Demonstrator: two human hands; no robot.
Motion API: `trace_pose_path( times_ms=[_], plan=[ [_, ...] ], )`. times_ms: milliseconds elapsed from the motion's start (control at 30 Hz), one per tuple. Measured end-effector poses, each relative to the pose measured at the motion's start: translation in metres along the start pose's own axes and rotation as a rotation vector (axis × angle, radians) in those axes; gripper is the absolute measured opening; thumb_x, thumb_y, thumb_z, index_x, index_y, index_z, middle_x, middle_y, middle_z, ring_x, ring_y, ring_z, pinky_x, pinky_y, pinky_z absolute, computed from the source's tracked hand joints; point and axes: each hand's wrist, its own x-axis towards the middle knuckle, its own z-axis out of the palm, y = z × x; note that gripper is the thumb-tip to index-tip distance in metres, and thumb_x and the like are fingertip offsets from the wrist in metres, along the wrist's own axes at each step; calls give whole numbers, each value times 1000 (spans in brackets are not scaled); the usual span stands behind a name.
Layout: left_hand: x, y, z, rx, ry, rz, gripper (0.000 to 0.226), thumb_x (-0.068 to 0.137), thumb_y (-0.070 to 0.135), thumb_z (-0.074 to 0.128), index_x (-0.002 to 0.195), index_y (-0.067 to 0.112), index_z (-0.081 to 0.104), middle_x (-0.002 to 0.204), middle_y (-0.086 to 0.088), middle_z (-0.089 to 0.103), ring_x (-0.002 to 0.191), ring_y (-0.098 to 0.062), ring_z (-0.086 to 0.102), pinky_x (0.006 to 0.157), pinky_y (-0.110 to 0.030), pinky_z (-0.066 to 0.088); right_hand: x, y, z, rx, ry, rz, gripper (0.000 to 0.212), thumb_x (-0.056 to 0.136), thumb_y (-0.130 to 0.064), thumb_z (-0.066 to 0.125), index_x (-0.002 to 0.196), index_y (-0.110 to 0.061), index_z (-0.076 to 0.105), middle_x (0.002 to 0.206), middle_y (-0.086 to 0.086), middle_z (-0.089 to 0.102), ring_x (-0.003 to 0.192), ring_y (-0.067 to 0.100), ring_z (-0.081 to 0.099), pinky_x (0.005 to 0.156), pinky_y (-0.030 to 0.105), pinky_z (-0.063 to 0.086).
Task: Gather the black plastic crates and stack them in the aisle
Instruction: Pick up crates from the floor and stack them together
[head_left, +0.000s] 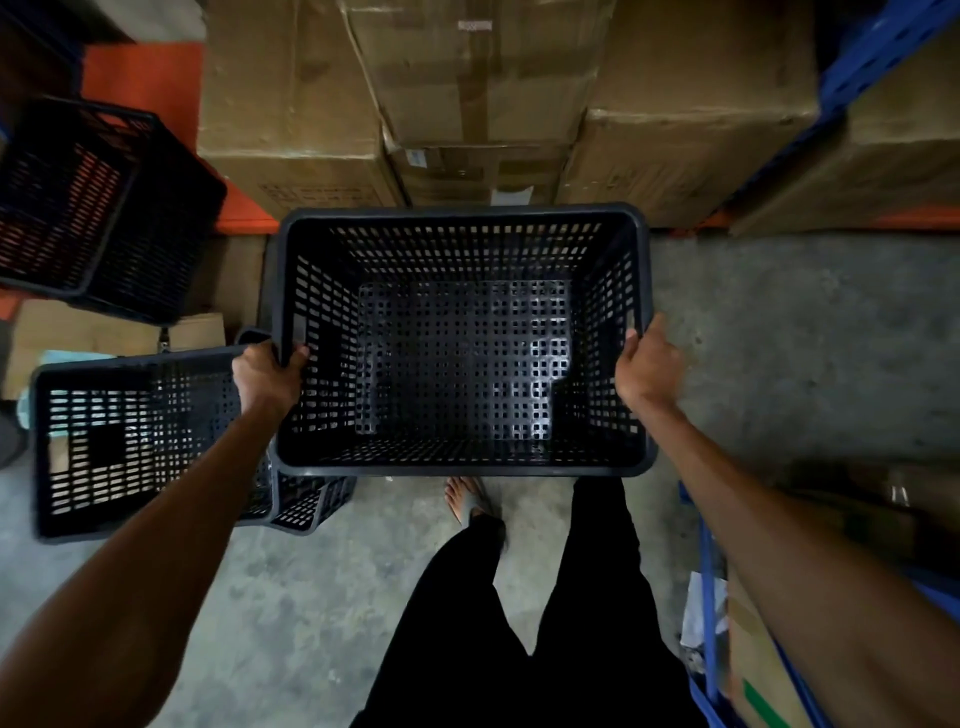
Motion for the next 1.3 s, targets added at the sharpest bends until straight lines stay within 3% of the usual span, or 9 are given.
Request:
trace_pose_path(
  times_ms=[167, 300, 433, 500, 567, 633, 800, 967, 1300],
  plan=[
    [-5, 1, 8, 2, 26, -64, 48, 94, 39, 56, 105, -7, 64, 103, -33, 69, 98, -47, 67, 80, -51, 55, -1, 5, -2, 43, -8, -56, 28, 101, -24, 41, 119, -2, 44, 83, 26, 68, 75, 45, 66, 61, 41, 48],
    [4, 7, 15, -72, 32, -64, 44, 93, 38, 56, 107, -3, 62, 105, -32, 68, 97, -47, 67, 80, -51, 55, 9, 8, -7, 85, -70, -69, 32, 99, -20, 42, 128, -6, 39, 89, 22, 68, 79, 43, 67, 61, 31, 39],
    [13, 2, 14, -143, -91, -26, 41, 90, 30, 64, 117, -1, 62, 116, -27, 67, 108, -42, 66, 86, -45, 54, 12, 10, -19, 117, -285, -61, 70, 98, -18, 47, 154, -22, 5, 103, 18, 67, 89, 39, 67, 72, 36, 49],
    [12, -1, 7, -94, -174, 0, 47, 84, 31, 71, 120, 2, 60, 119, -22, 66, 112, -39, 64, 89, -42, 53, 12, 8, -30, 93, -375, -54, 84, 98, -20, 49, 155, -31, -12, 99, 15, 65, 91, 39, 67, 78, 40, 51],
    [9, -2, -1, -22, -210, 23, 55, 81, 33, 74, 123, 1, 57, 123, -23, 64, 115, -38, 62, 92, -42, 52, 7, 7, -39, 68, -376, -78, 87, 99, -20, 50, 154, -33, -16, 110, 20, 65, 95, 42, 67, 81, 43, 51],
    [-3, -9, -5, -23, -218, 32, 60, 80, 32, 75, 128, 1, 55, 127, -22, 62, 119, -38, 60, 96, -43, 51, -9, 12, -44, 28, -327, -101, 84, 99, -19, 49, 156, -31, -12, 127, 25, 60, 101, 44, 64, 85, 46, 51],
    [-38, -33, -3, -1, -264, 14, 65, 84, 31, 71, 138, 4, 50, 137, -21, 57, 127, -36, 56, 106, -40, 45, -50, 32, -34, 93, -270, 75, 70, 98, -22, 50, 156, -24, 11, 136, 23, 55, 119, 42, 57, 100, 45, 47],
    [-65, -55, 0, 1, -245, -39, 47, 85, 29, 70, 123, 2, 65, 124, -21, 66, 116, -33, 64, 100, -38, 51, -85, 36, -28, 235, -207, 253, 50, 90, -17, 61, 137, -7, 47, 133, 18, 59, 122, 35, 58, 102, 37, 47],
    [-61, -50, -7, -108, -222, -82, 51, 84, 27, 72, 127, 0, 63, 127, -18, 65, 120, -29, 63, 105, -34, 50, -83, 38, -34, 405, -295, 292, 44, 91, -1, 45, 133, -13, 54, 132, 12, 61, 120, 29, 58, 103, 38, 49]
  ],
)
